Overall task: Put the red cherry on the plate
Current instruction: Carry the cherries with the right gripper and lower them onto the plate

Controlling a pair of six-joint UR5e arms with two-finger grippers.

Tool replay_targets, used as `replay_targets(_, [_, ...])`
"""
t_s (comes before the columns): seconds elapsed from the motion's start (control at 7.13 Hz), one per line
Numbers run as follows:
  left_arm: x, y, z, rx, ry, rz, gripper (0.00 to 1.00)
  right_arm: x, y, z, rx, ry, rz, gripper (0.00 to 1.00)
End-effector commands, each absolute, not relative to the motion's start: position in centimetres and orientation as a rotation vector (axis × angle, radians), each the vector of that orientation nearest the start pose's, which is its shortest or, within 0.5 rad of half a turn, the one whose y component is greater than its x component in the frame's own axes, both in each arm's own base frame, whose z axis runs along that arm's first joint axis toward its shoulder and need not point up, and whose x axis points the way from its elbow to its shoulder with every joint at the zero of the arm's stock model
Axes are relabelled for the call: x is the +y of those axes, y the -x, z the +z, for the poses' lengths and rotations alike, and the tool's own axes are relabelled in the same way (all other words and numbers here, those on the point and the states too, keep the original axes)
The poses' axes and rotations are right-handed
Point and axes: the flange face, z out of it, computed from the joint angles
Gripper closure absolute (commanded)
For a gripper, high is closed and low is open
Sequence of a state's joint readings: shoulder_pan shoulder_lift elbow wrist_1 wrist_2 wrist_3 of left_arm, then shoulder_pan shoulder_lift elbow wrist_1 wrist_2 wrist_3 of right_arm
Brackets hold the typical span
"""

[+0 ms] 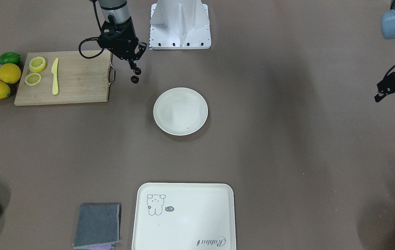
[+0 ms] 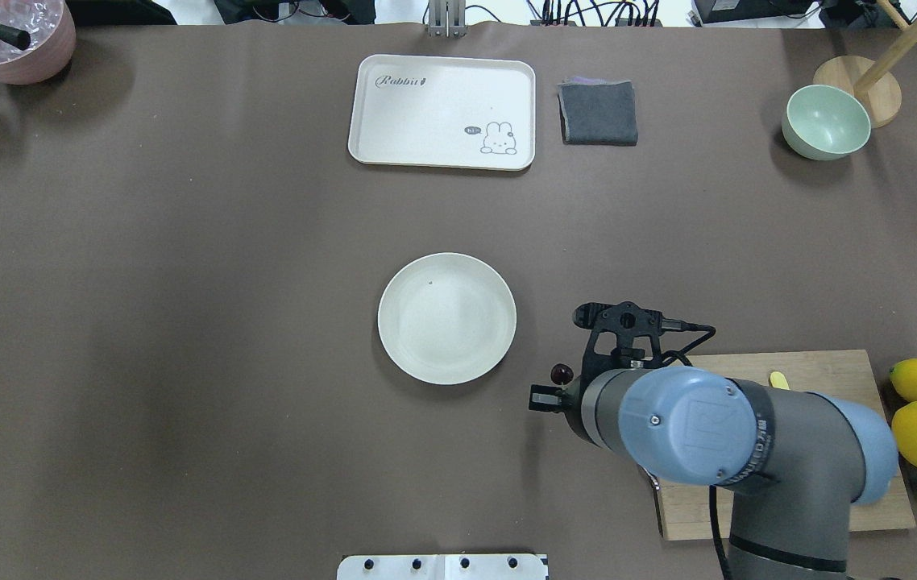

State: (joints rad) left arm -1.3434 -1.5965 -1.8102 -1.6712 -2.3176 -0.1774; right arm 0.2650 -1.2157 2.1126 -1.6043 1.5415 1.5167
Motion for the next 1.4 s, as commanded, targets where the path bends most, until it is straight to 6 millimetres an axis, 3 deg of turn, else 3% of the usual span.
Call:
replay_targets(0.0, [-50.1,3.2,54.8,0.747,-0.105,0.221,0.02,-28.3,52.2,20.2,-0.848,-0.147,0.259,1.00])
replay_targets(0.28, [-46.5,10.5,58.6,0.739,-0.128,0.210,0.02,-30.1,58.2,15.7,-0.830,-0.116,0.334,1.00])
replay_targets(0.42, [-46.0,10.9,59.0,0.742,-0.125,0.202,0.02,-30.9,60.9,14.5,-0.812,-0.110,0.348,1.00])
replay_targets(0.56, [-45.9,10.9,59.2,0.742,-0.121,0.202,0.02,-33.1,62.4,14.4,-0.789,-0.117,0.377,1.00])
replay_targets(0.84, [-45.9,10.9,59.3,0.744,-0.118,0.200,0.02,-39.5,65.3,15.8,-0.778,-0.144,0.442,1.00])
replay_targets(1.26, [-46.1,10.7,59.5,0.747,-0.114,0.199,0.02,-39.6,65.1,16.1,-0.768,-0.125,0.425,1.00])
